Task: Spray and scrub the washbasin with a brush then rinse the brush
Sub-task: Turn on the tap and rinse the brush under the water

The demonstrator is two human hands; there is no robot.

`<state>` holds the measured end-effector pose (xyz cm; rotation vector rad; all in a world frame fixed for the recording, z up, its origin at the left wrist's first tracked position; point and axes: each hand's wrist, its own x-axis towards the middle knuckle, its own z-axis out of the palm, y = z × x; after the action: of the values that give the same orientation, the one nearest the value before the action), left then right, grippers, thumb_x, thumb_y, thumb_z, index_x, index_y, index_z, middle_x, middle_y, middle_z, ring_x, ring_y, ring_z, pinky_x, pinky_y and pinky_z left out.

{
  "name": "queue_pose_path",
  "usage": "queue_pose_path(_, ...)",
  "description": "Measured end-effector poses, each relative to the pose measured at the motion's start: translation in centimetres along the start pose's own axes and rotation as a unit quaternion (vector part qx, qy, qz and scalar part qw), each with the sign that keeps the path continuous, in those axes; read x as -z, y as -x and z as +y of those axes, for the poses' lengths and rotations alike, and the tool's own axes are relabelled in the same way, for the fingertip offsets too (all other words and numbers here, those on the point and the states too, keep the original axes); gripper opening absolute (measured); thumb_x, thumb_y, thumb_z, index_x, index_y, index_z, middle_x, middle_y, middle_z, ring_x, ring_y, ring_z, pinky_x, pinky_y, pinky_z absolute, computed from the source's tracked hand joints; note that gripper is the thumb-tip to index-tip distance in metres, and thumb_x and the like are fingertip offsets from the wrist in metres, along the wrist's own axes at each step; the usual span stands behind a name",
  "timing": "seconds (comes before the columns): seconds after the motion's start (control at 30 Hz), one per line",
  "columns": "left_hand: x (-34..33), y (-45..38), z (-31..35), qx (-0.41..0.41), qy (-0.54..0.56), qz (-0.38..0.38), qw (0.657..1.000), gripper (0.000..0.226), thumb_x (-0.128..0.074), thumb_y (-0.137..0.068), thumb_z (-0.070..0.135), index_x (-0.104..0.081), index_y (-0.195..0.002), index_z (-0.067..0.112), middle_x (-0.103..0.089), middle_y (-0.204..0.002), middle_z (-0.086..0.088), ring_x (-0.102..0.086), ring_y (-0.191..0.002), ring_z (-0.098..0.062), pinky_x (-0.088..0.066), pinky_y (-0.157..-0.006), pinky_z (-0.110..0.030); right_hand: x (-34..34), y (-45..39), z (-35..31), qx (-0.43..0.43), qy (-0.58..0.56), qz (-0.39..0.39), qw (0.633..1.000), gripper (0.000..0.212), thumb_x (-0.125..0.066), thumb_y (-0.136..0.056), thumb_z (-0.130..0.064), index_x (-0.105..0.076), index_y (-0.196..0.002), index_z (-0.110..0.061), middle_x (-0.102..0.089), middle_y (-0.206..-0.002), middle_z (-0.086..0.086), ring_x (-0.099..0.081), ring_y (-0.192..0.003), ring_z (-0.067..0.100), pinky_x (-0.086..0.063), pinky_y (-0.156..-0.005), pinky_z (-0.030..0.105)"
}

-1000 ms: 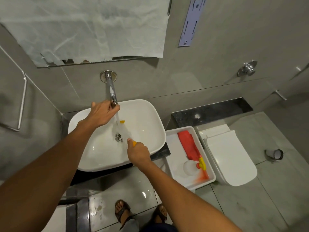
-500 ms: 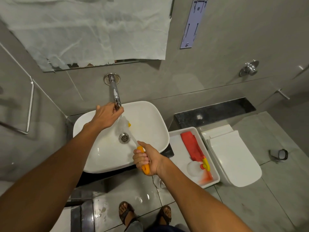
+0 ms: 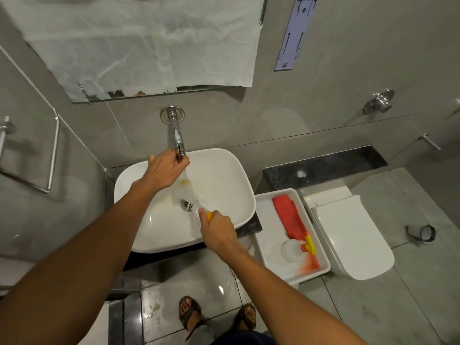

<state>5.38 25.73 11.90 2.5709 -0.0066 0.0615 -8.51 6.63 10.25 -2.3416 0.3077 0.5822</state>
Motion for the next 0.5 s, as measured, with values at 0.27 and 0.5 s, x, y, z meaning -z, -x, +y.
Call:
queue_pose_path(0.27,0.0,0.2,0.2,0.004,-0.003,-0.008,1.000,0.043,-0.043,-0.104,0.049,-0.042,-0.069,0.023,-0.053,-0.078,-0.002,-0.055,-0.079,-0.032,-0.030,-0.083,-0.043,-0.1,-0.5,0.3,-0.016,-0.074,-0.024,0.997,0.074,-0.034,-0.102,-0.066,-0.068,-0.114,-0.002,-0.070,-0.108,0.016,-0.068,-0.098,0.034,-0.055,-0.083,0.039)
queue_pose_path(0.5,0.9,0.0,0.0,0.006,0.009,-0.020,1.000,0.042,-0.054,-0.102,0.054,-0.045,-0.070,0.029,-0.051,-0.080,0.004,-0.054,-0.085,-0.027,-0.028,-0.085,-0.044,2.1,-0.6,2.4,-0.252,-0.510,-0.267,0.778,0.049,-0.045,-0.105,-0.048,-0.045,-0.068,-0.017,-0.035,-0.050,-0.005,-0.029,-0.035,0.007,-0.025,-0.031,0.017)
